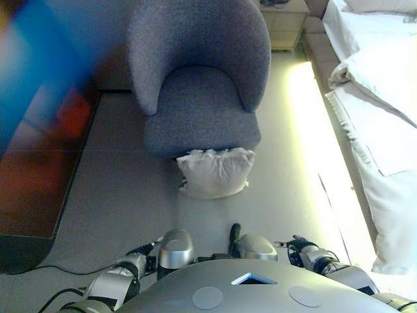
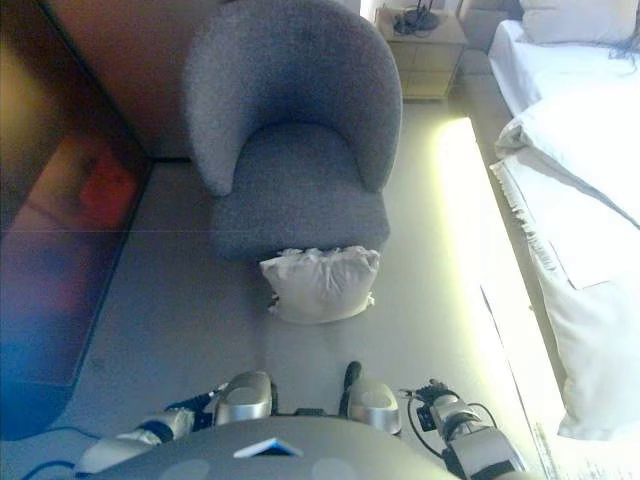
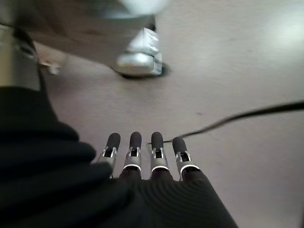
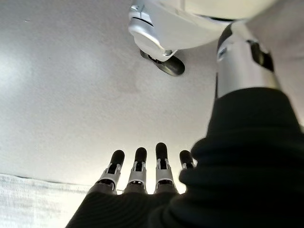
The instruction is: Pick up the cushion and take it to the sofa
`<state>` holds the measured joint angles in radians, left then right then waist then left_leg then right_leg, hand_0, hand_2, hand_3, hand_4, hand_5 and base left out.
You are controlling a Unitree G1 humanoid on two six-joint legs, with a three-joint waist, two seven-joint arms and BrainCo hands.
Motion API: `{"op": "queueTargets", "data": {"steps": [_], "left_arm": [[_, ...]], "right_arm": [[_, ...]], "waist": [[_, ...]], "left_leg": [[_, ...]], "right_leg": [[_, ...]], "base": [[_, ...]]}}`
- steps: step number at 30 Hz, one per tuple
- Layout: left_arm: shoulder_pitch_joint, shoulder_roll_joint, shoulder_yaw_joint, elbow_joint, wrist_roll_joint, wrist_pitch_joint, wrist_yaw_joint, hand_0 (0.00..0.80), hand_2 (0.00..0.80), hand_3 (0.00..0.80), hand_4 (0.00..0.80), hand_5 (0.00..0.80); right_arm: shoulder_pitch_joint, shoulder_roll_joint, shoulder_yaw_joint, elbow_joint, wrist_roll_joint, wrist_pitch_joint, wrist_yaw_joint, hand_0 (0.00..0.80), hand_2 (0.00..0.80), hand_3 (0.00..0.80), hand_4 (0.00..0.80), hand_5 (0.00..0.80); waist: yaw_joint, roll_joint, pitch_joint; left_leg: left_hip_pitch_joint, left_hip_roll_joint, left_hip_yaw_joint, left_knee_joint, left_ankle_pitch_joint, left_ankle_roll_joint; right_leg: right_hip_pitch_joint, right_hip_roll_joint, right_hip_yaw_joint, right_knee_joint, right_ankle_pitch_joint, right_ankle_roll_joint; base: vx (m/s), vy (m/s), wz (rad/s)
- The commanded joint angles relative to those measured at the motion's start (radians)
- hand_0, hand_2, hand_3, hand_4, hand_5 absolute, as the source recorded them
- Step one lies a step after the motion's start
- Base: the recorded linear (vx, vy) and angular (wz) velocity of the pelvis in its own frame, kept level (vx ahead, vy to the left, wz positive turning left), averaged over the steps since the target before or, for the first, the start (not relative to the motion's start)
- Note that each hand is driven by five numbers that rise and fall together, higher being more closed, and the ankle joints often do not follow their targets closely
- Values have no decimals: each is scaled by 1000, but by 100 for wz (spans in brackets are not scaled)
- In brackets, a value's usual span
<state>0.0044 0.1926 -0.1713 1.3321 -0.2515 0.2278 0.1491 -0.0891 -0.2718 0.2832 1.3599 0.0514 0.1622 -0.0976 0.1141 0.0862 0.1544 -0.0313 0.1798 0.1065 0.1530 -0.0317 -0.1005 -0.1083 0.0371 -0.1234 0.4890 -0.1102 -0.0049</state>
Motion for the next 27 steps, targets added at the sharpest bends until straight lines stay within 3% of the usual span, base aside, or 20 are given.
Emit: {"op": "queueTargets", "data": {"steps": [1,4,6,8,12,14,15,18,20,23,25,27], "left_arm": [[19,21,4,12,8,-5,-9,0,0,0,0,0],[36,13,8,18,-8,3,-15,0,0,0,0,0],[40,8,14,25,-8,8,-12,0,0,0,0,0],[38,5,14,28,12,21,-5,0,0,0,0,0],[23,11,-2,29,42,38,1,0,0,0,0,0],[11,20,-14,22,40,50,-2,0,0,0,0,0],[2,31,-21,16,38,58,-12,0,0,0,0,0],[-26,51,-34,17,47,68,-29,0,0,0,0,0],[-40,62,-35,17,40,74,-32,0,0,0,0,0],[-76,73,-49,11,10,96,-39,0,0,0,0,0],[-92,75,-41,7,-6,114,-24,0,0,0,0,0],[-106,76,-43,6,-19,118,-12,0,0,0,0,0]], "right_arm": [[29,-1,-4,-21,-8,-5,3,0,0,0,0,0],[32,1,-5,-11,-5,10,-5,0,0,0,0,0],[32,5,-8,-3,-3,25,-12,0,0,0,0,0],[34,11,-15,9,-7,34,-22,0,0,0,0,0],[41,19,-38,13,-10,30,-24,0,0,0,0,0],[46,26,-43,4,-18,20,-24,0,0,0,0,0],[44,33,-43,-5,-19,19,-39,0,0,0,0,0],[35,39,-46,-26,10,19,-79,0,0,0,0,0],[29,37,-48,-36,27,16,-79,0,0,0,0,0],[21,36,-49,-41,54,-1,-78,0,0,0,0,0],[16,35,-49,-50,50,-14,-70,0,0,0,0,0],[11,33,-42,-64,62,-20,-70,0,0,0,0,0]], "waist": [[2,-84,37],[23,-78,15],[28,-78,-1],[24,-78,-19],[23,-93,-45],[27,-113,-60],[22,-132,-67],[7,-126,-77],[-5,-120,-74],[-32,-114,-57],[-41,-102,-44],[-60,-97,-26]], "left_leg": [[-184,-98,28,-118,254,23],[-194,-88,27,-174,286,11],[-192,-71,24,-173,275,11],[-180,-57,49,-193,248,15],[-198,-80,50,-109,190,55],[-213,-109,53,-72,163,87],[-203,-133,64,-69,144,114],[-148,-148,68,-96,116,147],[-116,-152,75,-108,103,153],[-71,-160,82,-128,86,152],[-33,-146,79,-139,77,137],[6,-136,76,-159,71,122]], "right_leg": [[404,-35,95,-442,-45,10],[478,-47,128,-466,-89,12],[501,-66,135,-469,-115,19],[513,-89,126,-466,-130,32],[511,-132,111,-398,-147,55],[504,-163,102,-339,-77,89],[481,-189,86,-266,-8,123],[358,-203,61,-83,137,154],[290,-211,41,-26,158,155],[195,-174,-20,-104,90,137],[141,-206,-77,-156,89,129],[92,-231,-94,-203,118,131]], "base": [[434,112,-12],[473,153,35],[452,180,15],[437,220,2],[407,219,-29],[281,182,-55],[239,182,-67],[264,205,-55],[189,121,-21],[171,18,-21],[71,-106,-8],[48,-127,-9]]}}
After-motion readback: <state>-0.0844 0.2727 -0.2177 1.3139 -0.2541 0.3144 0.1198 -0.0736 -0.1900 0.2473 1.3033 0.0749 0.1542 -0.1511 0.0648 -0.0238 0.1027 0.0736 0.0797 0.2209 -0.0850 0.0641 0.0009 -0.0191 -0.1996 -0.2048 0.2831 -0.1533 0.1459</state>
